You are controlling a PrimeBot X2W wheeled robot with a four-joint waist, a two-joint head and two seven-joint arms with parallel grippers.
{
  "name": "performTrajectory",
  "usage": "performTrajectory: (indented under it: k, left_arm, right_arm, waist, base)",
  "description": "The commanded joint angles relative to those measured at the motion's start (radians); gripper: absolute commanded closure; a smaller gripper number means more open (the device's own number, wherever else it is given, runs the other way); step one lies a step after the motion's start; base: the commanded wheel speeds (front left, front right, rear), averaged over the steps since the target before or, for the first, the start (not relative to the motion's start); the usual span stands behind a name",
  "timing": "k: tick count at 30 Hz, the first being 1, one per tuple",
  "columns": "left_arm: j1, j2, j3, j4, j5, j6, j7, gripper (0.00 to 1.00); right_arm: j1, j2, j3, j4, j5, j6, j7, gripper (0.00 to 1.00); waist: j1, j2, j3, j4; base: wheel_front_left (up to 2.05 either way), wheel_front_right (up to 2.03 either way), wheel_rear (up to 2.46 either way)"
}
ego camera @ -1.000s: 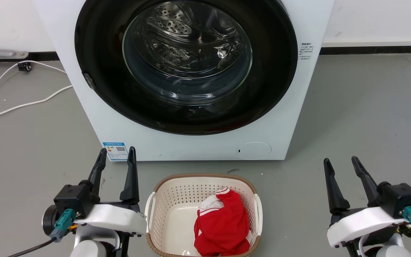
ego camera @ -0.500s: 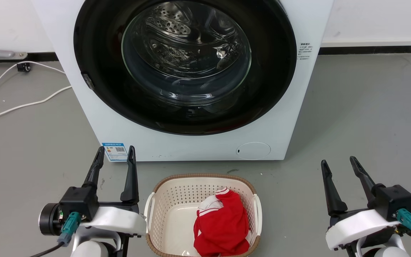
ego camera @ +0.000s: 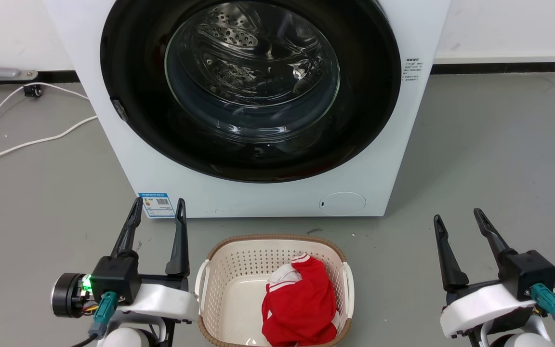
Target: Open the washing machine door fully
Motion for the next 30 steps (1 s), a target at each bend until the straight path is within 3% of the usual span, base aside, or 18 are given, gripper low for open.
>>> performTrajectory:
  k: [1, 27, 28, 29, 30]
  left_arm:
    - [0.013, -0.002, 0.003, -0.003, 0.023, 0.002, -0.008, 0.0]
    - [0.022, -0.023, 0.034, 0.008, 0.034, -0.013, -0.011, 0.0]
    - [0.023, -0.023, 0.034, 0.008, 0.034, -0.013, -0.011, 0.0]
    - [0.023, -0.024, 0.035, 0.007, 0.034, -0.014, -0.011, 0.0]
    - [0.023, -0.024, 0.036, 0.007, 0.035, -0.014, -0.011, 0.0]
  right_arm:
    - [0.003, 0.003, 0.001, -0.005, -0.023, 0.0, -0.008, 0.0]
    - [-0.005, 0.003, -0.009, 0.016, 0.014, 0.0, -0.006, 0.0]
    - [-0.005, 0.003, -0.009, 0.017, 0.019, 0.0, -0.004, 0.34]
    - [-0.005, 0.003, -0.009, 0.017, 0.024, 0.0, -0.006, 0.92]
    - [-0.006, 0.003, -0.009, 0.018, 0.029, 0.0, -0.005, 1.0]
  waist:
    - [0.0, 0.0, 0.0, 0.0]
    - [0.0, 0.0, 0.002, -0.001]
    - [0.0, 0.0, 0.002, -0.001]
    - [0.0, 0.0, 0.003, -0.001]
    - [0.0, 0.0, 0.003, -0.001]
  base:
    - [0.0, 0.0, 0.0]
    - [0.0, 0.0, 0.0]
    - [0.0, 0.0, 0.0]
    - [0.0, 0.0, 0.0]
    - [0.0, 0.0, 0.0]
